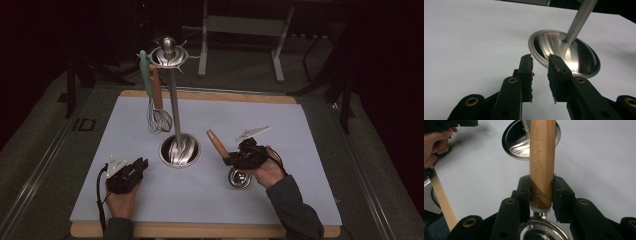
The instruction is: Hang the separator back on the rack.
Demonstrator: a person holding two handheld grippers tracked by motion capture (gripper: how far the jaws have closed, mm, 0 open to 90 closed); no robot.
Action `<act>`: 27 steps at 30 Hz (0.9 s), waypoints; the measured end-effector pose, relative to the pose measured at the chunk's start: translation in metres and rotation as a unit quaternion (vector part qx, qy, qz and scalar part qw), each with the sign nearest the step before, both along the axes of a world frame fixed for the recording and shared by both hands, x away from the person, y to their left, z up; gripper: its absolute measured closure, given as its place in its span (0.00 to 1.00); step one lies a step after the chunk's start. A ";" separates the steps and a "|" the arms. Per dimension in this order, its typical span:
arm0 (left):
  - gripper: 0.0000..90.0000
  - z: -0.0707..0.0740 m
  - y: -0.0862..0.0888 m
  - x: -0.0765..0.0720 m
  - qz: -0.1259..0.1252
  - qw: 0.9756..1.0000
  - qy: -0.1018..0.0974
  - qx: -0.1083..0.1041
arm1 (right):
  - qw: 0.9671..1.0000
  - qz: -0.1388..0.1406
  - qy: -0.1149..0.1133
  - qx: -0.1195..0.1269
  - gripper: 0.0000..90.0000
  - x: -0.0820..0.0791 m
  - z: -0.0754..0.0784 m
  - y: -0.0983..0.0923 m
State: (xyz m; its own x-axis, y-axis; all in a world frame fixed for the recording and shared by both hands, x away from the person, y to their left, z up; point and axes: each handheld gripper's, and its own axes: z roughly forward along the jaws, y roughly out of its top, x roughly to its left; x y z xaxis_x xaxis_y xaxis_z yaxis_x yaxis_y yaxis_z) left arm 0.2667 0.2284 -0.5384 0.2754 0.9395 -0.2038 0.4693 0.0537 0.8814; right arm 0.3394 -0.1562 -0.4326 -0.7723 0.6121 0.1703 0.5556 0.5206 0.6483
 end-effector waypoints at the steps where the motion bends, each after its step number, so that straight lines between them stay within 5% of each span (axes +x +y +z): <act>1: 0.81 0.000 0.000 0.000 0.001 1.000 0.003 0.003 | 1.000 0.001 -0.001 0.001 0.78 0.000 0.000 0.000; 27: 0.79 -0.001 -0.006 0.003 -0.005 0.999 0.021 0.041 | 0.999 0.009 -0.030 0.035 0.78 -0.008 0.020 0.004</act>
State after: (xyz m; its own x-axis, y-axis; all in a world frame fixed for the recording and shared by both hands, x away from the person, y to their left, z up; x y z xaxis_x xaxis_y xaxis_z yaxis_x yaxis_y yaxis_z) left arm 0.2698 0.2220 -0.5391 0.2773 0.9509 -0.1377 0.5061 -0.0227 0.8622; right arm 0.3317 -0.1525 -0.4124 -0.7937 0.5856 0.1645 0.5046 0.4829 0.7157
